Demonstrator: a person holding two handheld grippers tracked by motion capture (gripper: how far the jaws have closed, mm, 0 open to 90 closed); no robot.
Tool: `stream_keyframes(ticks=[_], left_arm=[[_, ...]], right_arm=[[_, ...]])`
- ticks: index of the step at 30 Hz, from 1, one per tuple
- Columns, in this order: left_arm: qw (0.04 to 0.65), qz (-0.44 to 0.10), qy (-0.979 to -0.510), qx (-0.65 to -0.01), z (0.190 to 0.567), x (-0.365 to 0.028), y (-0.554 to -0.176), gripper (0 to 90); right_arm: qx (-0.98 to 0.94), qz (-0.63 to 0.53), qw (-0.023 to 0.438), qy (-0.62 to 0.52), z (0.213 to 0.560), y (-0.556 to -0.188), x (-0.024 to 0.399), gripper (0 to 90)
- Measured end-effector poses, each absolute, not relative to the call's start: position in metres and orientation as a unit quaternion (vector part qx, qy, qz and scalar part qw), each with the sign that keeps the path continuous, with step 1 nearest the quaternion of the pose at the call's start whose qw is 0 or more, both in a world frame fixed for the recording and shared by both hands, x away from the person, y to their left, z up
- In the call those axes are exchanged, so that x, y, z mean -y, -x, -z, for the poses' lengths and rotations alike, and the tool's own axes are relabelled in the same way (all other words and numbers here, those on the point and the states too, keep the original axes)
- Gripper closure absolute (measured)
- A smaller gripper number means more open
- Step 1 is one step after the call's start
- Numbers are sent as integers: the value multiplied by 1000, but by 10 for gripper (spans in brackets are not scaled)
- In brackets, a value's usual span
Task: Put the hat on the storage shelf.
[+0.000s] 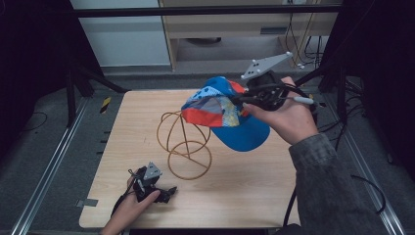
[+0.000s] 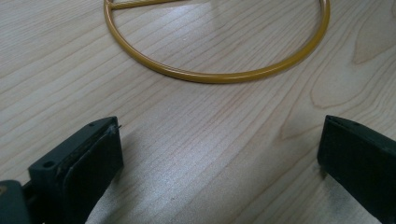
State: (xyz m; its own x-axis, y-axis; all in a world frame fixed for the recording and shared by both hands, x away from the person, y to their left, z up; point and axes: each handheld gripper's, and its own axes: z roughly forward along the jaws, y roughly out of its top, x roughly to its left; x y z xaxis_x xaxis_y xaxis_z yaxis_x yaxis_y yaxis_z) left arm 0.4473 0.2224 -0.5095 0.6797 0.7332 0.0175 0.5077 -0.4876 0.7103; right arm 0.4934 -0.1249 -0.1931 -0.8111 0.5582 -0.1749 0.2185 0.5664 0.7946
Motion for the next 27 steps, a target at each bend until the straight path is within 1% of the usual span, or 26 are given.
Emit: stream_keyframes(ticks=[10, 16, 27], left_arm=[[350, -161, -847, -366, 510, -222, -447, 0], [350, -162, -847, -366, 510, -222, -447, 0], [349, -162, -847, -367, 509, -222, -447, 0]], right_arm=[[-865, -412, 201, -204, 191, -510, 88, 900], [-870, -409, 192, -198, 198, -521, 70, 900], [-881, -402, 176, -178, 205, -531, 38, 900]])
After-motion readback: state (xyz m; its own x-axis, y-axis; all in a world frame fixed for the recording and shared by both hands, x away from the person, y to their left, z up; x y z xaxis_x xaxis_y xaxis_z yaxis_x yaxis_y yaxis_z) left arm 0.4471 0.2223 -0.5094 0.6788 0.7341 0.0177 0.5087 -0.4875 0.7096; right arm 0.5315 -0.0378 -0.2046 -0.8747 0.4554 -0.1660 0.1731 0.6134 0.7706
